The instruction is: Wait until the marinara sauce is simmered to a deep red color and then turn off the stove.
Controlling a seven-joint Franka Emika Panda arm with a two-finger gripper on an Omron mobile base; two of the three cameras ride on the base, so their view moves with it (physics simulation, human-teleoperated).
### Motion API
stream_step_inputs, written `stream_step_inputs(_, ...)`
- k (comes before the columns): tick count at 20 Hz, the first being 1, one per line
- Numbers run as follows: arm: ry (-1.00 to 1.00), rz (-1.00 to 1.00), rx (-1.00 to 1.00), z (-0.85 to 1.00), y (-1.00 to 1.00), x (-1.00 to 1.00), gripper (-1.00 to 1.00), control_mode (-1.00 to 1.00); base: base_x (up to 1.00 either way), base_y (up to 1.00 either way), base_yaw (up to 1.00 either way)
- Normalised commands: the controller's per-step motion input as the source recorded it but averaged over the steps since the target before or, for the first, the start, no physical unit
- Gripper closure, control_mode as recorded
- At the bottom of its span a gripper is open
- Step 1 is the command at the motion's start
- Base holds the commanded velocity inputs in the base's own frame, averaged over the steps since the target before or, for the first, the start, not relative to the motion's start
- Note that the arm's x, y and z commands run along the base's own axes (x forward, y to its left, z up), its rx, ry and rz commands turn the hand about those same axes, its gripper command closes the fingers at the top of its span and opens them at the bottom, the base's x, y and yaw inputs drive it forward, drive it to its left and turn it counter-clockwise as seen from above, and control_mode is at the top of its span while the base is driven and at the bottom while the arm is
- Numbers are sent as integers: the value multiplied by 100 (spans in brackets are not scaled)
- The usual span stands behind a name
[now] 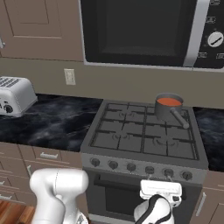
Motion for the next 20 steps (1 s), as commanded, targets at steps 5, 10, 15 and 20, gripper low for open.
stream_step_inputs(5, 0, -1, 0, 0, -29, 0, -100, -100, 0, 0, 0)
stream_step_inputs(10, 0, 0, 0, -1, -29, 0, -100, -100, 0, 0, 0)
stream_step_inputs(15, -1, -1, 0, -18, -5, 8, -100, -100, 0, 0, 0)
stream_step_inputs(20, -4, -5, 0, -32, -9, 5, -100, -100, 0, 0, 0)
